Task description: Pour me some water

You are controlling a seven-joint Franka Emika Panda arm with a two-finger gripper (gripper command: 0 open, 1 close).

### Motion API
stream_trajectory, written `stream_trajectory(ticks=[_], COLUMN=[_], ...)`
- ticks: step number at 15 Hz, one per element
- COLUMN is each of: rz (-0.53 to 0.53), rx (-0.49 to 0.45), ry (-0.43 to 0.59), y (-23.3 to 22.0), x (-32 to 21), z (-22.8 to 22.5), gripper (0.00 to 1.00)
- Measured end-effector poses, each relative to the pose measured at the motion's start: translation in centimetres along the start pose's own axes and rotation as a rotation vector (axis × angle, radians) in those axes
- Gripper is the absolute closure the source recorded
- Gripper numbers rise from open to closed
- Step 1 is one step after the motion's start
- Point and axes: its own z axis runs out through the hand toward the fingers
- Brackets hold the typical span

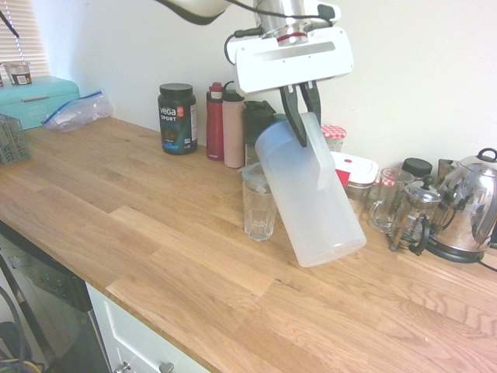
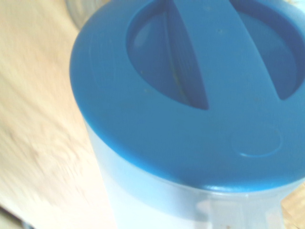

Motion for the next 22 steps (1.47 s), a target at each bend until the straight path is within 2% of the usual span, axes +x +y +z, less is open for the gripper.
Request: stream_trajectory(ticks=[5, 7, 10, 13, 16, 19, 22], rz=[0.170, 0.261, 0.423, 0.583, 0.729, 0.841, 0.943], rx=[0.195, 0.246, 0.318, 0.403, 0.477, 0.516, 0.508], ry=[0.115, 0.145, 0.151, 0.185, 0.211, 0.327, 0.477], y=[3.0, 2.5, -1.0, -8.1, -19.8, -30.4, -35.3], x=[-4.5, -7.3, -12.8, -15.2, -13.3, -12.7, -12.4], z=[-3.8, -5.2, -8.8, -12.6, -13.6, -14.2, -13.1], gripper=[1.00, 1.00, 1.00, 1.00, 1.00, 1.00, 1.00])
